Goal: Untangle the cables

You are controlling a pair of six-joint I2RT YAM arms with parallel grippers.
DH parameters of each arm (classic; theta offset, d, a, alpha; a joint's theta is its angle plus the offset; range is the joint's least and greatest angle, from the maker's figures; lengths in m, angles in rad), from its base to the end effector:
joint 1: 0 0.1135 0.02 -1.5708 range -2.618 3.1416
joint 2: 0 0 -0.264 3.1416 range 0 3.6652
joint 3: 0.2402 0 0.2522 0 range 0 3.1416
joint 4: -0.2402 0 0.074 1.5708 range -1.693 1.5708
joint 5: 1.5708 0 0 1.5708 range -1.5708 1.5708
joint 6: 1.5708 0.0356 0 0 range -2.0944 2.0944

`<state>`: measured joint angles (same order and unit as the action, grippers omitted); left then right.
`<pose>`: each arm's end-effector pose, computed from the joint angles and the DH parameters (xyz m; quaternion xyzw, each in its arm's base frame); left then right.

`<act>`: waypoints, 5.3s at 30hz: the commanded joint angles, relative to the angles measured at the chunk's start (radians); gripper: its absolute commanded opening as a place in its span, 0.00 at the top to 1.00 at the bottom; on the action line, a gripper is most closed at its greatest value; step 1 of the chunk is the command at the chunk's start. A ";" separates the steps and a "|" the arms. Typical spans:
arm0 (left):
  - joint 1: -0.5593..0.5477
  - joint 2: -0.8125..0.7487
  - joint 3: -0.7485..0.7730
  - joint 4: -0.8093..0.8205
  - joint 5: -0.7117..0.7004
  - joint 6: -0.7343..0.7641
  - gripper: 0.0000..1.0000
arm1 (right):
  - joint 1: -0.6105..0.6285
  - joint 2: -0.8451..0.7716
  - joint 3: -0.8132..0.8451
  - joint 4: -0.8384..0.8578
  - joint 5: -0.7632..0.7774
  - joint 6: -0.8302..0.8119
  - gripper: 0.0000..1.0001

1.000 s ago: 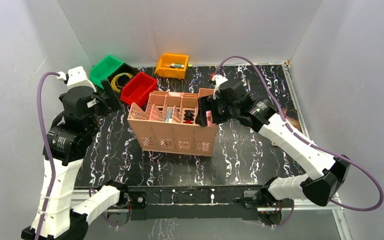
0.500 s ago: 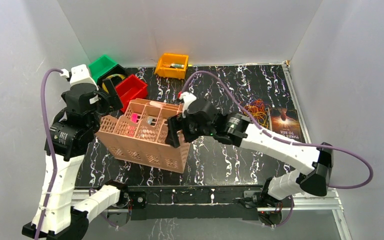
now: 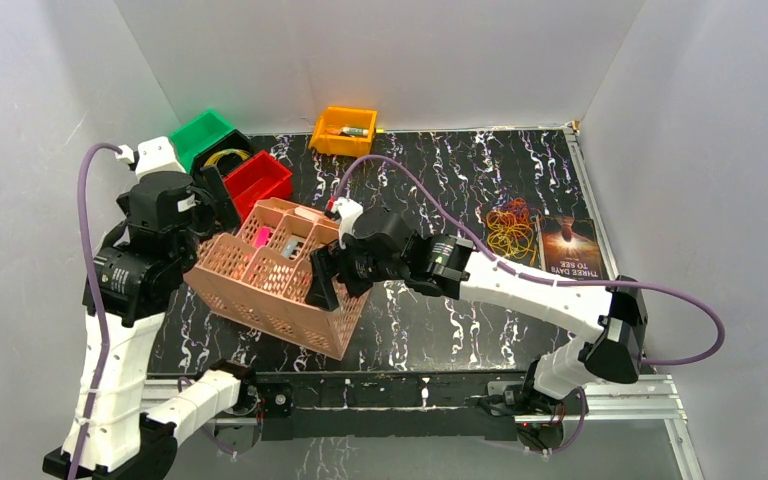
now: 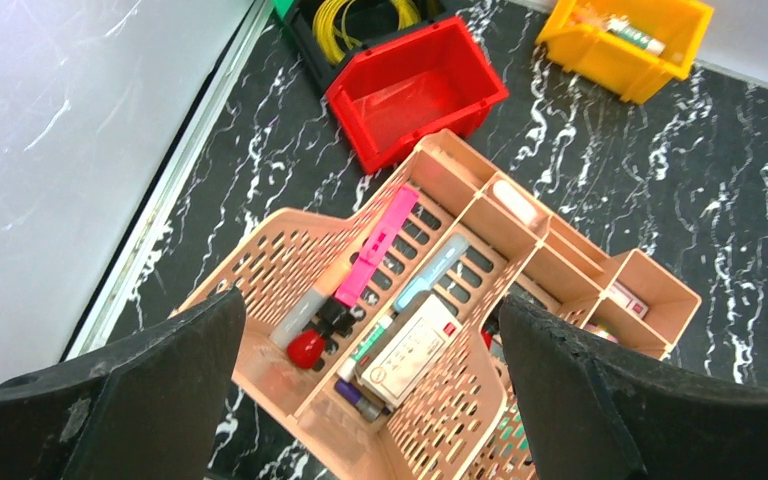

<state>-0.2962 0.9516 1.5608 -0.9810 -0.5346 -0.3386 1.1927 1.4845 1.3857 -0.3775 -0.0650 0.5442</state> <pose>0.1304 -0.0208 0.4798 -0.1659 0.7930 0.0373 0.5851 0.1249 0.3208 0.3618 -0.2879 0.8036 0.4149 0.3148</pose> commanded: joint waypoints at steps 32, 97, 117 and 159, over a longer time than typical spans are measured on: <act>0.007 -0.101 -0.198 -0.442 0.148 -0.514 0.02 | -0.032 -0.110 0.073 -0.130 0.507 -0.188 0.02; 0.248 0.298 0.332 -0.044 -0.108 0.052 0.02 | 0.050 0.624 0.328 0.625 -0.245 0.041 0.02; 0.246 0.168 0.167 0.006 -0.040 0.068 0.02 | 0.027 0.188 -0.014 0.398 0.190 -0.213 0.02; 0.246 0.094 -0.047 0.058 0.152 0.066 0.02 | -0.290 0.700 0.243 0.160 0.238 -0.092 0.02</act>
<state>-0.0540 1.0664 1.5295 -0.9222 -0.3981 -0.2829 0.8680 2.1460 1.5642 -0.2150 0.1848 0.4210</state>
